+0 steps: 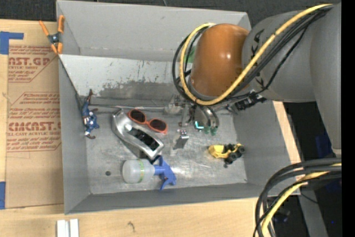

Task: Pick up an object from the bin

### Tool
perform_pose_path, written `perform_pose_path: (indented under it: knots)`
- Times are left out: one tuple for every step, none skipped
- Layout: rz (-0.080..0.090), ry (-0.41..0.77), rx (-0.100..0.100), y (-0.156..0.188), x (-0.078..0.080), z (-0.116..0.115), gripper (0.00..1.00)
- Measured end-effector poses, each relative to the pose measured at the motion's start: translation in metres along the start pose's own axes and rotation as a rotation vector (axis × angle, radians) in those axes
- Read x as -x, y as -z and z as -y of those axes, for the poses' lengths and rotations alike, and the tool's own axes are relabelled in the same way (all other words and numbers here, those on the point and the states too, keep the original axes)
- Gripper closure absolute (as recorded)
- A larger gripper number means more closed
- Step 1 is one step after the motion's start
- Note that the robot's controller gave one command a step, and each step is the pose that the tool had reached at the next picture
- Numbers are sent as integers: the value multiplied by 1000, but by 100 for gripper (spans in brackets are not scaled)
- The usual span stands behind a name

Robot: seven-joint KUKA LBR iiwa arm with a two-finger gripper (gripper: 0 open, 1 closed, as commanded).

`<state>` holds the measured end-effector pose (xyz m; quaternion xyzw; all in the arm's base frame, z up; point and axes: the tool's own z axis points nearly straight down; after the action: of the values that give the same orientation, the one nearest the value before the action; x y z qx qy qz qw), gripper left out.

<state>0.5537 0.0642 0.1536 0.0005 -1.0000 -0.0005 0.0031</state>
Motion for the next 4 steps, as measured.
perform_pose_path:
  knots:
    - [7,0,0,4,2,0,0]
    - [9,-109,-4,-27,5,-19,0]
    - [-8,-171,-11,-50,-4,-19,0]
    - [-6,-194,-7,-57,1,-26,0]
